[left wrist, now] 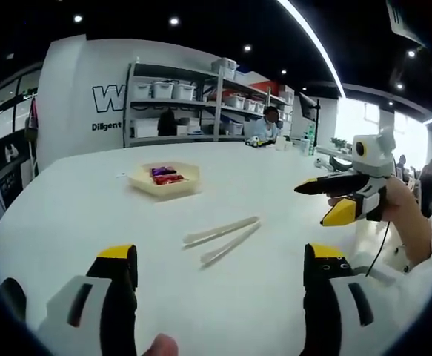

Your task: Place the target food into the container with the food tongs after gripping and lifting it, then release it inside without dropping or visibly crushing the food.

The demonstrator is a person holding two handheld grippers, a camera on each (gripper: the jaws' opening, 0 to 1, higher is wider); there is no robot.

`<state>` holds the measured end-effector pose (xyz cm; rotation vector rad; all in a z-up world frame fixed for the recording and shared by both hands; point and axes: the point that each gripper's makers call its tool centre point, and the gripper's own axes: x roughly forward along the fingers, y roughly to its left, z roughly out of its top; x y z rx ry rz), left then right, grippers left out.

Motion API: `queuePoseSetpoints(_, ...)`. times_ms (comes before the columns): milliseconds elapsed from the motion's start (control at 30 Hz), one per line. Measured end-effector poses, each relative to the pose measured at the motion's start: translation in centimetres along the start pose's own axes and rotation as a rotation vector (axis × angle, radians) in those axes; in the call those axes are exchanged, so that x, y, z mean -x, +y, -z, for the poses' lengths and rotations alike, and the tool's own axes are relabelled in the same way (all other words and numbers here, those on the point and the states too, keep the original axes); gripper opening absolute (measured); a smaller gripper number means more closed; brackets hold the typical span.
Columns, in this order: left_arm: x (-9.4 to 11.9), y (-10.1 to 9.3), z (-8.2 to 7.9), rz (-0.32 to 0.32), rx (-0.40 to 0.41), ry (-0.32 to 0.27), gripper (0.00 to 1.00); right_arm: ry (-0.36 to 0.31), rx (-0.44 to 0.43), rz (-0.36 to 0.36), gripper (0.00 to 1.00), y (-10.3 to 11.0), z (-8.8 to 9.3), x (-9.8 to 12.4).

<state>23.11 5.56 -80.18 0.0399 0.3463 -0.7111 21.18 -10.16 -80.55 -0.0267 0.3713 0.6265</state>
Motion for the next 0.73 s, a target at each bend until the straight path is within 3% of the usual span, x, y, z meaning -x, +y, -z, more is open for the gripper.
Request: queuePoseSetpoints(733,1.3,1.0,0.6,-0.047,0.020,-0.001,0.92,0.009,0.019,-0.042,0.78,0.8,-0.3,-1.3)
